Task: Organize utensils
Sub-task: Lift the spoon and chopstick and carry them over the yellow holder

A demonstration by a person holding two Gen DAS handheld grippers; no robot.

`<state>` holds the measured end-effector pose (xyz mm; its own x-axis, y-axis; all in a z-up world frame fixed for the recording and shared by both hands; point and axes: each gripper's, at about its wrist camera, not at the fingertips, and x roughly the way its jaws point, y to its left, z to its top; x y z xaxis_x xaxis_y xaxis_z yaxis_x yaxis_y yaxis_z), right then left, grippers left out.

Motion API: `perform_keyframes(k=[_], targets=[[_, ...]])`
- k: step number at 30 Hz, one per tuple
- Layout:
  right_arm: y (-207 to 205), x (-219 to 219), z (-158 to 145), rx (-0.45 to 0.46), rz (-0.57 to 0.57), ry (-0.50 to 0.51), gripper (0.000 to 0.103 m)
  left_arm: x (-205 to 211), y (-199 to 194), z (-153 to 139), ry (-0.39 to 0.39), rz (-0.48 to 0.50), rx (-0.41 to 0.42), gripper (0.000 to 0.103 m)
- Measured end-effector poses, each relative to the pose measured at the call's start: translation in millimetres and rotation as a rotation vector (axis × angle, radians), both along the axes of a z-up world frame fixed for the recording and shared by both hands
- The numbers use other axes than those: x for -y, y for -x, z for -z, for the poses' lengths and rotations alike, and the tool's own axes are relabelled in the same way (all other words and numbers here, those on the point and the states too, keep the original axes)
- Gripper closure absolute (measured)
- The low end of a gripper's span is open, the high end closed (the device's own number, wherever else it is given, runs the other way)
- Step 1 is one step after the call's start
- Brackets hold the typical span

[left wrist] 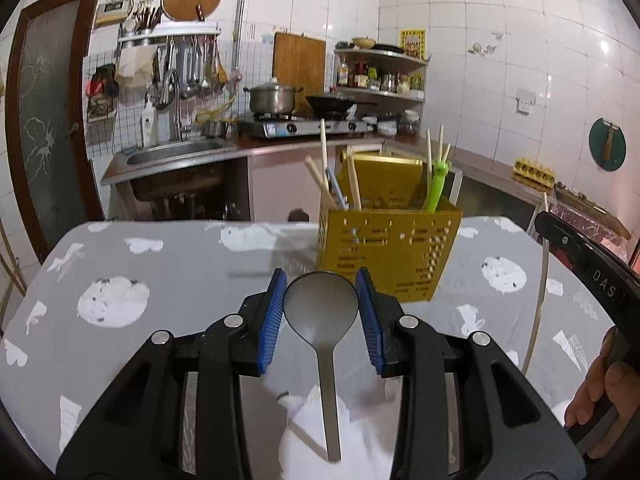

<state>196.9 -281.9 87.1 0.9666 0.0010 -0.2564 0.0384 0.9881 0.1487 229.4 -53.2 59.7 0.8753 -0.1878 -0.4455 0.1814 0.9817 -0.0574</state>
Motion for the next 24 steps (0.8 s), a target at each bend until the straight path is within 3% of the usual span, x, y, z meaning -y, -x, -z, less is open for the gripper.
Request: perform_keyframes(k=[7,14,24], targets=[[5.5,6.2,-17.8,0.111,0.014,-0.016,0.097,-1.8,-7.1,-13.7,0.022,-0.002,0.052,0.068],[-5.3,9.0,-41.9,0.140,-0.008,-0.020,0.097,0.1,-14.5,-34.6,0.048,0.008,0.101,0.068],[-20.7,6.3,-94.8,0.214,-0.028,-0.018,0.097,8.5,-39.9,-106.1,0.121,0.048,0.200,0.068]])
